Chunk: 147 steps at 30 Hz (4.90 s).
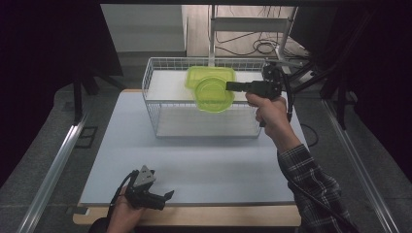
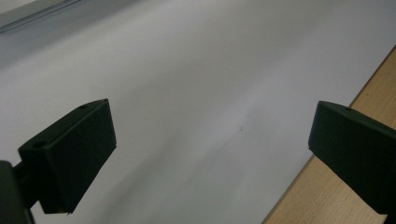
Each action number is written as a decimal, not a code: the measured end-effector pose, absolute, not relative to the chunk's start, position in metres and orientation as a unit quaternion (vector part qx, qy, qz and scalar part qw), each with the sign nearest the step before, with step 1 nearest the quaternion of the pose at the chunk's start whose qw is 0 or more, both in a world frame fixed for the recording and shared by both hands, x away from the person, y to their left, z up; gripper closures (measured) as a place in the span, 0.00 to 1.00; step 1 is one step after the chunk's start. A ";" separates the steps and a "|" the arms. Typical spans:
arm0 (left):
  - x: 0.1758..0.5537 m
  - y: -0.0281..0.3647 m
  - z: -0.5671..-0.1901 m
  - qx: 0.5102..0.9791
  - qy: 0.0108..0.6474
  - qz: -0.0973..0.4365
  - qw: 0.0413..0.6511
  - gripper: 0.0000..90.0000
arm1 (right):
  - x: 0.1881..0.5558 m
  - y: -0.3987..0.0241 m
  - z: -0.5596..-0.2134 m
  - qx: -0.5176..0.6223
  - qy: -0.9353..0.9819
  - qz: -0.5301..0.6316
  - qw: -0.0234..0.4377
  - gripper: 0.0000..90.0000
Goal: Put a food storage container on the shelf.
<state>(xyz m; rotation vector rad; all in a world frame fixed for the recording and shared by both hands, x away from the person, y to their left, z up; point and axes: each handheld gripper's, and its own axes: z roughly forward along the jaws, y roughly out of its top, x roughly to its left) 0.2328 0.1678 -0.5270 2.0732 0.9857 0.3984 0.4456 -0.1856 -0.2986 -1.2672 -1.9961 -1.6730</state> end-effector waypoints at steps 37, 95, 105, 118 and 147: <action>0.233 0.166 -0.529 0.823 0.388 0.152 0.386 0.01 | 0.495 -0.157 -0.267 -0.494 -0.658 -0.568 -0.002 0.88; 0.233 0.163 -0.531 0.831 0.384 0.155 0.372 0.01 | 0.437 -0.170 -0.292 -0.401 -0.747 -0.529 -0.038 0.31; 0.233 0.164 -0.530 0.829 0.385 0.156 0.375 0.01 | 0.423 -0.172 -0.310 -0.385 -0.763 -0.518 -0.036 0.29; 0.233 0.165 -0.529 0.826 0.386 0.158 0.379 0.01 | 0.413 -0.178 -0.335 -0.375 -0.776 -0.506 -0.036 0.25; 0.232 0.165 -0.529 0.825 0.387 0.157 0.380 0.01 | 0.389 -0.196 -0.429 -0.363 -0.819 -0.442 -0.035 0.07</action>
